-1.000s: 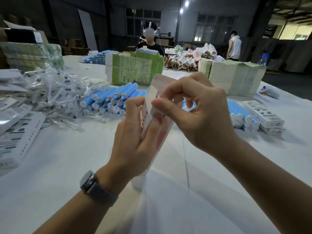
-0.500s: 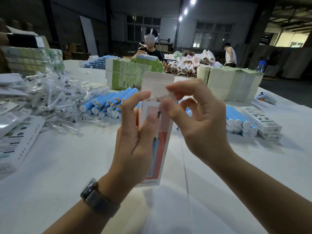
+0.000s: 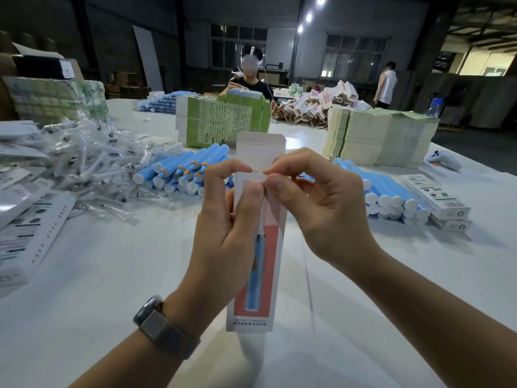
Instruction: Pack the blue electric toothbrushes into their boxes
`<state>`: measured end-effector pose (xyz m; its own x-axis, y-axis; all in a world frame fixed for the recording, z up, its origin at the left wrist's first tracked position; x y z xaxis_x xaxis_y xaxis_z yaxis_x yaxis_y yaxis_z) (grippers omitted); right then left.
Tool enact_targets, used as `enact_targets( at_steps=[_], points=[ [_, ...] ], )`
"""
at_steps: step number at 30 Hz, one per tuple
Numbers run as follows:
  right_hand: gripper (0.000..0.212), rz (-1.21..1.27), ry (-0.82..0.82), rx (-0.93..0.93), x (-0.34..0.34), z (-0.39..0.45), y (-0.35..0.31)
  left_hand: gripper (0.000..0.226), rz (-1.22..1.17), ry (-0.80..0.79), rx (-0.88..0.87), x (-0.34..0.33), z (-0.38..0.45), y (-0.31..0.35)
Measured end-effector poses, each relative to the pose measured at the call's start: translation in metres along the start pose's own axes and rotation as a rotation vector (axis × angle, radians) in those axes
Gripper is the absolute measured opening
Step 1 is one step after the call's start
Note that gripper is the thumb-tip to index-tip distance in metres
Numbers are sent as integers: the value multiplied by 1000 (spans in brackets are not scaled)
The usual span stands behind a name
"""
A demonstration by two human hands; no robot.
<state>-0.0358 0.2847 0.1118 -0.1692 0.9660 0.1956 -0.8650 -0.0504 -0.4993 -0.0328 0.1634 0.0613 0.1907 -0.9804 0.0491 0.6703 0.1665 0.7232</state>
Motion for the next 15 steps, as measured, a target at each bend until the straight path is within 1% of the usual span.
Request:
enact_targets(
  at_steps=[3, 6, 9, 15],
  points=[
    [20, 53, 47, -7, 1, 0, -2, 3, -48, -3, 7, -2, 1, 2],
    [29, 88, 115, -25, 6, 0, -1, 13, -57, -3, 0, -3, 1, 5],
    [30, 143, 126, -82, 8, 1, 5, 13, -58, -11, 9, -4, 1, 5],
    [30, 156, 114, -102, 11, 3, 6, 11, -34, -26, 36, -5, 0, 4]
  ],
)
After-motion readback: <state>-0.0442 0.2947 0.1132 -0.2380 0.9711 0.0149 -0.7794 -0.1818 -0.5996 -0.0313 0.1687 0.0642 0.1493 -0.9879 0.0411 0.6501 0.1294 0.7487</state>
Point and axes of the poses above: each hand's wrist, its own z-axis towards the middle knuckle, its own x-axis out of the back of the hand, y = z × x, the point moved 9 cm from there along z, towards the middle knuckle, and after that the axes turned 11 degrees about z, right-handed, at the moved point
